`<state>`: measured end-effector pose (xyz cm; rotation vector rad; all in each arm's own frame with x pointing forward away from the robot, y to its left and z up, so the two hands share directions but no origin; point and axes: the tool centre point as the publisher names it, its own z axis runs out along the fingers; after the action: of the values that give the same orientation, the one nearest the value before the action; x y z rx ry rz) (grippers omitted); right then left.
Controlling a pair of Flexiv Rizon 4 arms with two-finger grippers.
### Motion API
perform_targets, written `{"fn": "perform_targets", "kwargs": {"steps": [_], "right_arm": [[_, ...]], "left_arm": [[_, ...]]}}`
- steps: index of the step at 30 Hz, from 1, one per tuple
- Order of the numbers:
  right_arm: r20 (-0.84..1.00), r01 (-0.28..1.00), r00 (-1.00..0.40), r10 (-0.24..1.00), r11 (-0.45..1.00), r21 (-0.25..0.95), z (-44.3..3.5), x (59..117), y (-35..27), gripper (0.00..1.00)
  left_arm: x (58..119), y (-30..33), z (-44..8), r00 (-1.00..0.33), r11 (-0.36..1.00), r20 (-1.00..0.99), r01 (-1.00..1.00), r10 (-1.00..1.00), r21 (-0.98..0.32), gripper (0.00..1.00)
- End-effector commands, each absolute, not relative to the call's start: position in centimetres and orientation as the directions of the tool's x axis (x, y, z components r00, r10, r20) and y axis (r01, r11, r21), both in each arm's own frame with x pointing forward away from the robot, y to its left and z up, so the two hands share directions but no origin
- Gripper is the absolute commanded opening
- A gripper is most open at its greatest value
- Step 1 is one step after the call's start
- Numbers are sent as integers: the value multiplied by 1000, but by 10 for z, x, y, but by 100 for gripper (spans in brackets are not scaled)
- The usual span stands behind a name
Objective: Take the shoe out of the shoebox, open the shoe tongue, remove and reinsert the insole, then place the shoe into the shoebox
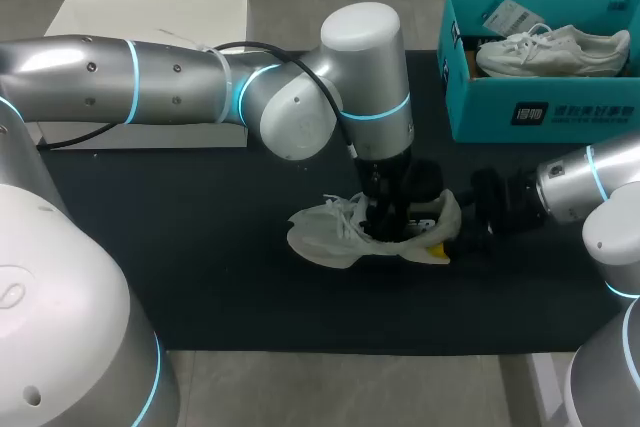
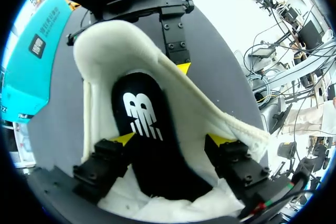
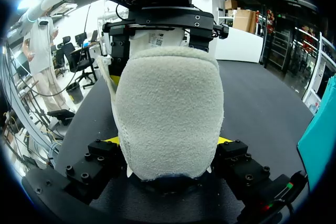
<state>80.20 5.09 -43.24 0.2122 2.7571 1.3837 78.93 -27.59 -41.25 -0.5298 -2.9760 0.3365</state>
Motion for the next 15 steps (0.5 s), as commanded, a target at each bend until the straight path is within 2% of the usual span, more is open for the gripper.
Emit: {"fn": "perform_targets", "kwargs": {"steps": [1,4,8,10,13,15], "right_arm": [[18,103,-989,149,591,800,-439,805,52,0],[18,103,-989,149,591,800,-439,805,52,0],[18,103,-989,149,591,800,-439,805,52,0],[18,103,-989,149,591,800,-439,805,52,0],[18,103,-989,149,591,800,-439,805,52,0],[18,103,-989,149,591,800,-439,805,52,0]], "left_arm": [[789,-281,-422,-938,919,54,322,342,-228,41],[790,-282,-418,-938,917,49,322,342,-237,31],[792,-281,-417,-941,919,26,323,337,-227,30],[794,-280,-419,-944,922,19,317,329,-223,31],[797,-278,-426,-949,927,3,309,317,-212,38],[797,-277,-431,-953,931,-10,298,303,-209,39]]}}
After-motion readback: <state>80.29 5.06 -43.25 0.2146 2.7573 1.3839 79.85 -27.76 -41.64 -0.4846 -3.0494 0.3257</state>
